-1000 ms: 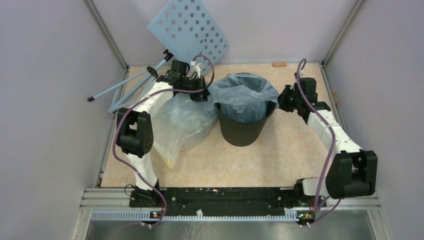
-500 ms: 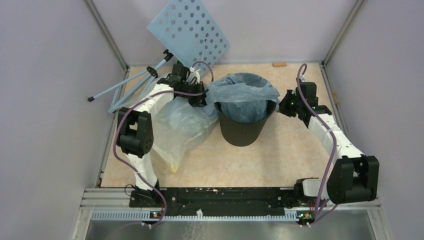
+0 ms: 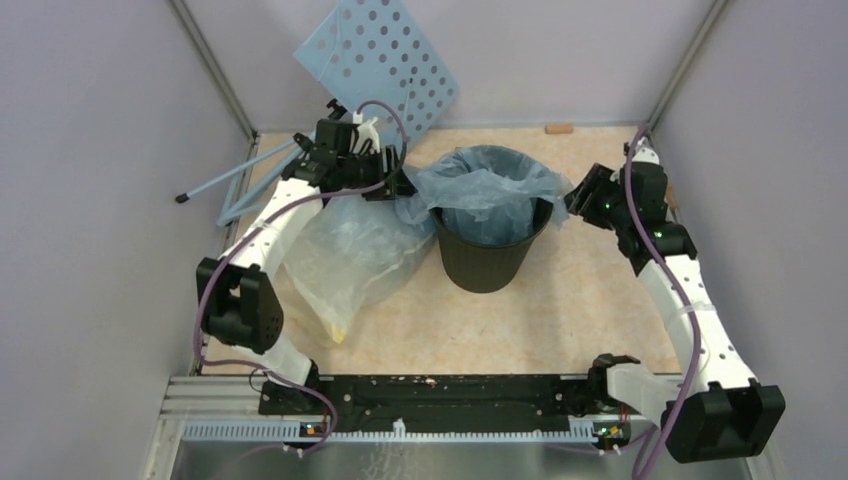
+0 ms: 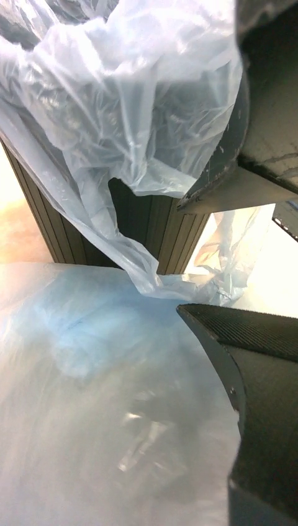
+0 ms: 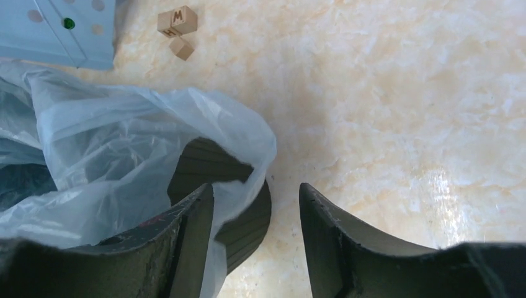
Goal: Put the trash bags into the trash bin
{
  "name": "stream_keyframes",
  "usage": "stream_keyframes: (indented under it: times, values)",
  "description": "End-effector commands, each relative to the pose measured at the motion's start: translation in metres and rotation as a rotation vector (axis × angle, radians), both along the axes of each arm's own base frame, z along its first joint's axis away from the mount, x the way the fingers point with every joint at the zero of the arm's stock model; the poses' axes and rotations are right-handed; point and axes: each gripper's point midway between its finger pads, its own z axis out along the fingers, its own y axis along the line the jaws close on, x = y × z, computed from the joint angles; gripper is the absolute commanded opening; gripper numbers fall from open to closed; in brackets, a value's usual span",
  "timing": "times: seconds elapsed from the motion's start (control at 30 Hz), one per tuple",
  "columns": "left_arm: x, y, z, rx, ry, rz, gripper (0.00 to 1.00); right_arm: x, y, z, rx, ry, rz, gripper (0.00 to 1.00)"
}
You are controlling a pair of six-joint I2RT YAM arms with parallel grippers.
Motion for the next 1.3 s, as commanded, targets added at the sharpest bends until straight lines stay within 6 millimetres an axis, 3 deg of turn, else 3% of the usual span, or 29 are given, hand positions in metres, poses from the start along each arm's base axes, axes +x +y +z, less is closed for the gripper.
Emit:
stream_keyframes:
  times: [0.0, 0.17, 0.3, 0.47, 0.6, 0.8, 1.1, 1.27]
  values:
    - [-0.004, 0.021, 0.024, 0.029, -0.088, 0.103, 0.63, -0.012, -0.006, 0.024, 0.013, -0.044, -0.038, 0.53]
    - [-0.023, 0.046, 0.031, 0.026, -0.081, 0.230, 0.71, -0.023, -0.020, 0.037, 0.082, -0.064, -0.182, 0.63]
    - [-0.041, 0.047, 0.049, -0.088, -0.097, 0.300, 0.80, -0.033, -0.021, 0.050, 0.214, -0.083, -0.280, 0.64]
    - [-0.066, 0.032, 0.076, -0.459, 0.024, 0.413, 0.77, -0.046, -0.001, 0.067, 0.522, -0.119, -0.322, 0.62]
    - [-0.082, 0.034, 0.093, -0.706, 0.096, 0.510, 0.78, -0.054, 0.011, 0.071, 0.752, -0.136, -0.345, 0.62]
    - [-0.085, 0.038, 0.097, -0.816, 0.175, 0.629, 0.86, -0.050, 0.036, 0.066, 1.022, -0.099, -0.287, 0.63]
    - [-0.080, 0.012, 0.091, -0.811, 0.210, 0.600, 0.79, -0.037, 0.040, 0.061, 1.018, -0.072, -0.284, 0.51]
    - [-0.071, 0.005, 0.083, -0.806, 0.235, 0.624, 0.74, -0.032, 0.042, 0.057, 1.019, -0.057, -0.281, 0.49]
